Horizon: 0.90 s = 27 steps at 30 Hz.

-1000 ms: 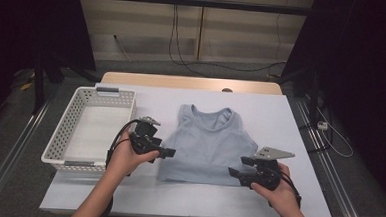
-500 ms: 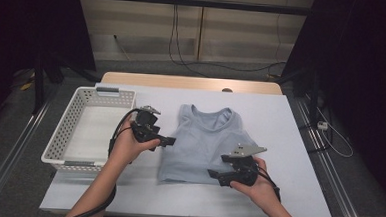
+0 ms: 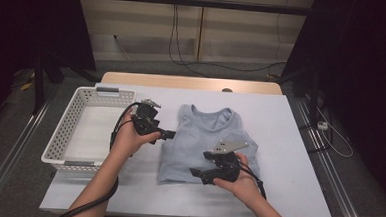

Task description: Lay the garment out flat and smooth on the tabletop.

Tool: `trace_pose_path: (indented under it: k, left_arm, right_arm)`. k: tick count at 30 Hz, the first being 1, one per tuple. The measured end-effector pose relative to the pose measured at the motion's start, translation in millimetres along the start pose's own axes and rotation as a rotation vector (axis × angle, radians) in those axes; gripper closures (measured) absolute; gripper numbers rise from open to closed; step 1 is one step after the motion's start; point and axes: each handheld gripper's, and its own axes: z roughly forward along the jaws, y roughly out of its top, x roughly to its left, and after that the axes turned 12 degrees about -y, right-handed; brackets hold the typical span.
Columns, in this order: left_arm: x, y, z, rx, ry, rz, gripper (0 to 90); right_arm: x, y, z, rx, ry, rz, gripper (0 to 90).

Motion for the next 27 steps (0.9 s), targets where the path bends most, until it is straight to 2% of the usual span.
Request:
trace_pose_path:
  k: [8,12,14,22,24,27]
  left_arm:
    - [6.0,6.0,3.4,-0.006,0.003,-0.001,15.5]
    - [8.1,9.4,4.6,-0.009,-0.004,-0.005,14.1]
    - [8.8,10.5,5.9,-0.011,0.0,-0.005,13.4]
    - [12.1,13.6,9.2,-0.008,0.0,-0.005,12.3]
    - [12.1,14.1,9.2,-0.012,-0.002,-0.008,12.3]
    - [11.9,15.0,7.3,-0.011,0.002,-0.002,12.3]
  right_arm:
    - [13.2,2.3,12.2,0.019,0.025,-0.045,19.7]
    - [18.1,3.9,17.7,0.014,0.019,-0.07,17.6]
    - [19.6,4.9,19.4,0.006,0.026,-0.062,17.6]
    - [29.6,13.6,27.7,-0.008,0.08,-0.089,15.6]
    - [33.0,15.5,30.8,-0.006,0.09,-0.096,18.3]
    - [37.2,17.5,34.2,-0.02,0.11,-0.109,27.7]
